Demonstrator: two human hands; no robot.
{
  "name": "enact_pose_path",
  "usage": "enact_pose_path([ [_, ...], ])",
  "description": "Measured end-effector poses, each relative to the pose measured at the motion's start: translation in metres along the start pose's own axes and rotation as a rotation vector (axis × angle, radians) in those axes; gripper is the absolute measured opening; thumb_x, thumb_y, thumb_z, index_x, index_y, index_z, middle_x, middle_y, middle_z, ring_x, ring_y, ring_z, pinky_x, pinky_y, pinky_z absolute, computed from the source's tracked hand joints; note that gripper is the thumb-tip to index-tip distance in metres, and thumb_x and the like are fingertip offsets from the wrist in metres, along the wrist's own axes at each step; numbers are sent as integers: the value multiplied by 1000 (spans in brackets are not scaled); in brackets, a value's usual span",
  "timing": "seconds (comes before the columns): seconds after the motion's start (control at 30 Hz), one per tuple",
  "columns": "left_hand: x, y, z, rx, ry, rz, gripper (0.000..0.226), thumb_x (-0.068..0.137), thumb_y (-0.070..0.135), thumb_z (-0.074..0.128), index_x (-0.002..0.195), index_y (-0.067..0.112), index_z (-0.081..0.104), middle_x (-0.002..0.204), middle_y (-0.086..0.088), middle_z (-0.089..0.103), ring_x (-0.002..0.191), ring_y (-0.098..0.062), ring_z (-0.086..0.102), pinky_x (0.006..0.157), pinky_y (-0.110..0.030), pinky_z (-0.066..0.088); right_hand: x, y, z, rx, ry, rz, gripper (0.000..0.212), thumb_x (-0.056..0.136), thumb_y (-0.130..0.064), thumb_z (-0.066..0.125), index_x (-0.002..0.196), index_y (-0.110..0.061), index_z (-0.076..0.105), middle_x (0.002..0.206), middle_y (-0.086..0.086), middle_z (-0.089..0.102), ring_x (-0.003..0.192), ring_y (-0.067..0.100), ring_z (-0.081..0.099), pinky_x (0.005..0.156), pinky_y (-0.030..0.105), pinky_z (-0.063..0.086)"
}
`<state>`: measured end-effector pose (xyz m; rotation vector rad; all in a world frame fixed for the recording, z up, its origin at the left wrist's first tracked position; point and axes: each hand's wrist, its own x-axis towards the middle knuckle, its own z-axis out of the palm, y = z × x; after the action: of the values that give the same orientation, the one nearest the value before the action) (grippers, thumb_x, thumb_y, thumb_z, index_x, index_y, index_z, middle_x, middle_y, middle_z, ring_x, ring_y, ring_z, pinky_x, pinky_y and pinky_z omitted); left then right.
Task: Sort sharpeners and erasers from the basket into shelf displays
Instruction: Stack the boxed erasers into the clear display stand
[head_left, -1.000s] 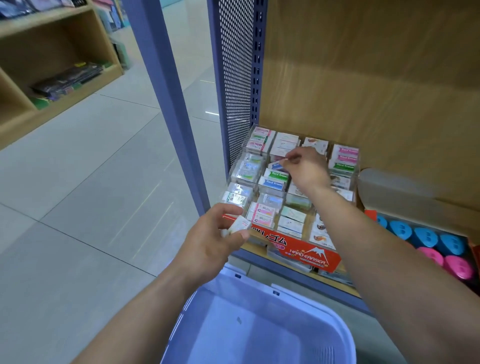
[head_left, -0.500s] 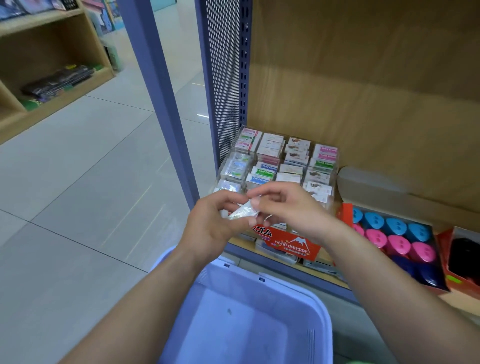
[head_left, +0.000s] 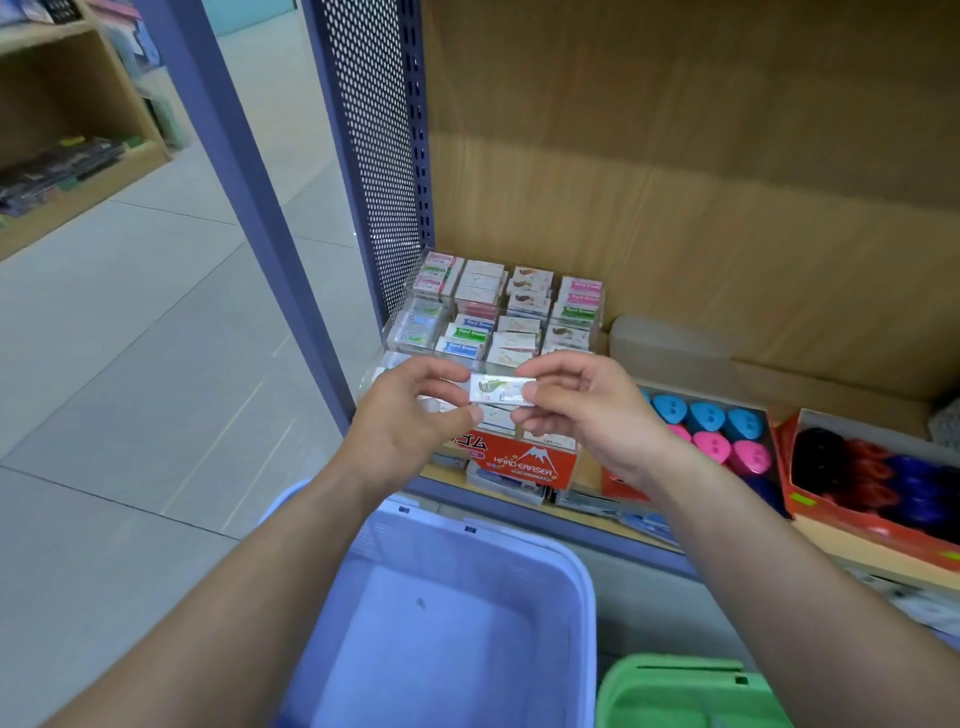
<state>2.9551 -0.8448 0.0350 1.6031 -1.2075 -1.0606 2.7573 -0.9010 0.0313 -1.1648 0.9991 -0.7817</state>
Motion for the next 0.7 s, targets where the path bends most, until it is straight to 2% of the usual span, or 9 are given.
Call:
enact_pose_path([
  [0.13, 2, -6, 0, 9, -48, -33, 25, 88, 10, 74, 110, 21, 67, 93, 7, 69, 55, -1, 54, 49, -16, 44, 2, 5, -11, -3, 72, 12, 16, 93, 2, 65, 108, -3, 68, 91, 19, 73, 79, 25, 74, 73, 29, 62],
  [0.27, 2, -14, -5, 60, -84, -90, 32, 92, 0, 61, 113, 24, 65, 106, 5, 67, 64, -10, 54, 50, -17, 44, 10, 16, -22, 4, 150, 57, 13, 94, 2, 64, 105, -5, 67, 96, 22, 72, 80, 24, 75, 72, 27, 62],
  [0.37, 3, -21, -9, 95, -134, -117, 33, 95, -1, 59, 113, 26, 64, 112, 4, 66, 87, -15, 62, 65, -16, 49, 18, 27, -29, 9, 185, 97, 15, 93, 4, 64, 104, -5, 66, 101, 24, 72, 85, 28, 76, 72, 27, 63],
  [0.47, 4, -28, -12, 98, -162, -101, 29, 93, 2, 66, 110, 26, 67, 111, 1, 68, 96, -20, 66, 79, -28, 55, 27, 38, -37, -26, 258, 126, 18, 93, 6, 63, 104, -7, 65, 102, 20, 73, 83, 27, 76, 70, 28, 63],
  [0.6, 7, -31, -14, 35, -107, -132, 30, 82, 6, 80, 106, 21, 69, 100, -7, 72, 74, -5, 66, 63, -20, 52, 38, 49, -52, -155, 365, 95, 25, 98, 0, 55, 106, -17, 71, 110, 10, 70, 79, 23, 71, 74, 38, 61],
  [0.7, 11, -33, -14, -3, -57, -155, 31, 76, 4, 84, 102, 17, 72, 91, -9, 76, 66, -6, 66, 57, -18, 50, 42, 49, -61, -210, 446, 30, 21, 97, -5, 60, 111, -17, 71, 100, 11, 73, 73, 16, 64, 62, 27, 54],
])
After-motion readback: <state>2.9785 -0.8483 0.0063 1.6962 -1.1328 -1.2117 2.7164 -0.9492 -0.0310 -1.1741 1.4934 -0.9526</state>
